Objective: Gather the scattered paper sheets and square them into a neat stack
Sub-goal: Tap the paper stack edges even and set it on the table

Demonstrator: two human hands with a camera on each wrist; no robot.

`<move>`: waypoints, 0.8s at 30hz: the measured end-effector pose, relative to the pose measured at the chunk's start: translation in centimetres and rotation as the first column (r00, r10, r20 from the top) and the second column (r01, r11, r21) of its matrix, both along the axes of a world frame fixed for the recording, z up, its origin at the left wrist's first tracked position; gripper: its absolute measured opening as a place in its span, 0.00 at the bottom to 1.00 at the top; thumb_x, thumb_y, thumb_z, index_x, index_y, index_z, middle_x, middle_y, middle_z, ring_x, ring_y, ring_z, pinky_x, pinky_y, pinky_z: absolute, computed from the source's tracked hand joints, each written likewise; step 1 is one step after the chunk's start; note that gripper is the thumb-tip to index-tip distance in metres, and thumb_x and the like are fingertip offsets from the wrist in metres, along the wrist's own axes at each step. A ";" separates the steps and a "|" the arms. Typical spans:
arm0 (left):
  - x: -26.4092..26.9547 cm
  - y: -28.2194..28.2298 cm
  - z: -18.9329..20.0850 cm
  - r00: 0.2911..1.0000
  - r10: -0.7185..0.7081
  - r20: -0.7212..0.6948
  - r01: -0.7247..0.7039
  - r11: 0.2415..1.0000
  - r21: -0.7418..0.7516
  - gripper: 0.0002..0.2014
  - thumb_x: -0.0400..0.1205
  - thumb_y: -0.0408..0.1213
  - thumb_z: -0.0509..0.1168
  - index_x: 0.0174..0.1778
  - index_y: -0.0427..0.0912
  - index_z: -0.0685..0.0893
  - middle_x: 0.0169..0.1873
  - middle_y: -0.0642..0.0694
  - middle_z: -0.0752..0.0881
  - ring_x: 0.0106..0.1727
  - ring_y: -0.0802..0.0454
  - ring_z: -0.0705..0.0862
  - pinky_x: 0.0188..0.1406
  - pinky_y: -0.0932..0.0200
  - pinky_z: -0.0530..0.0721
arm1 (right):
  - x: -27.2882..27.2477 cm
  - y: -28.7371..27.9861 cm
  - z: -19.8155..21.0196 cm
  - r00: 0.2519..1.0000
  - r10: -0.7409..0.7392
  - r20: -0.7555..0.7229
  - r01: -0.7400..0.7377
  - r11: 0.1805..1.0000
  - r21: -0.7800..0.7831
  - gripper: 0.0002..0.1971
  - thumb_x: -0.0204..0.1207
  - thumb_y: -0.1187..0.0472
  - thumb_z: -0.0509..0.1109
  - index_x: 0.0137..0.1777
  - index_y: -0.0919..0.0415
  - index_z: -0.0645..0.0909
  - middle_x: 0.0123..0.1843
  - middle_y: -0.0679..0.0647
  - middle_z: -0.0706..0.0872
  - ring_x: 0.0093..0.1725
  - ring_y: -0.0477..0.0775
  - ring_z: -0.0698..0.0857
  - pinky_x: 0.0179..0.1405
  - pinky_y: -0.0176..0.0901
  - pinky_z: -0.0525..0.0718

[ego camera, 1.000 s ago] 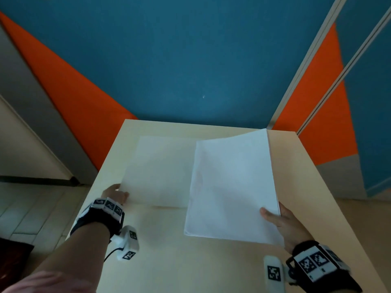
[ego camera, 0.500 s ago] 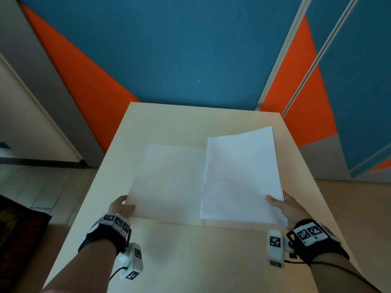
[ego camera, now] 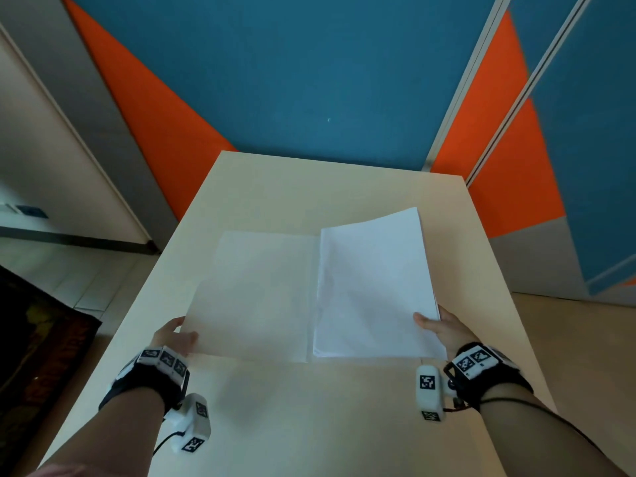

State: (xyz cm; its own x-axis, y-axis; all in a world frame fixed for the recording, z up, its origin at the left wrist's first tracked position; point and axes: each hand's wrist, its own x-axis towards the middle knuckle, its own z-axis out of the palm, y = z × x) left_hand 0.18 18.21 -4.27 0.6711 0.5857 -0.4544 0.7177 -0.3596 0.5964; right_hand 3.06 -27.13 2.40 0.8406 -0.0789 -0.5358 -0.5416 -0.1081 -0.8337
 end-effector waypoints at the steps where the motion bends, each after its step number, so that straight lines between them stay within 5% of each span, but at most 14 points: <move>1: 0.0 0.0 0.1 1.000 0.003 0.003 -0.003 1.000 0.001 0.22 0.75 0.25 0.66 0.66 0.34 0.79 0.39 0.35 0.82 0.38 0.39 0.79 0.42 0.51 0.79 | 0.1 0.2 -0.3 1.000 -0.011 -0.004 0.011 1.000 -0.005 0.20 0.79 0.71 0.64 0.71 0.68 0.72 0.60 0.56 0.80 0.59 0.54 0.77 0.61 0.44 0.71; 11: 1.0 0.3 -0.2 1.000 -0.011 0.019 0.010 0.999 0.048 0.20 0.77 0.25 0.64 0.66 0.33 0.79 0.52 0.24 0.86 0.40 0.40 0.77 0.42 0.50 0.75 | 0.8 1.0 -3.2 0.997 0.011 -0.076 -0.013 1.000 -0.023 0.17 0.78 0.68 0.67 0.66 0.61 0.76 0.61 0.57 0.82 0.59 0.57 0.80 0.64 0.46 0.73; 14: 1.0 0.5 -0.4 1.000 -0.003 0.018 0.003 0.999 0.041 0.20 0.76 0.25 0.64 0.66 0.33 0.80 0.47 0.27 0.86 0.39 0.40 0.78 0.42 0.51 0.76 | 0.9 1.0 -3.9 0.996 0.000 -0.094 -0.005 0.999 -0.054 0.19 0.75 0.66 0.70 0.66 0.64 0.78 0.59 0.59 0.85 0.61 0.62 0.83 0.70 0.59 0.76; 19: 1.1 0.7 0.0 1.000 0.012 -0.009 -0.011 1.000 0.019 0.22 0.76 0.26 0.64 0.67 0.36 0.79 0.41 0.34 0.83 0.40 0.40 0.79 0.43 0.53 0.76 | 1.3 1.2 -4.4 0.997 -0.036 -0.070 0.029 0.995 -0.098 0.10 0.75 0.58 0.71 0.56 0.55 0.80 0.60 0.58 0.86 0.59 0.61 0.85 0.68 0.59 0.78; 24: 0.9 0.4 1.0 0.998 0.048 0.050 -0.047 0.999 -0.010 0.23 0.76 0.26 0.63 0.69 0.37 0.78 0.46 0.30 0.85 0.41 0.39 0.79 0.45 0.50 0.78 | 1.8 1.4 -3.7 0.998 -0.034 -0.046 0.023 0.976 -0.215 0.17 0.81 0.60 0.60 0.68 0.64 0.75 0.63 0.60 0.83 0.64 0.61 0.82 0.69 0.54 0.75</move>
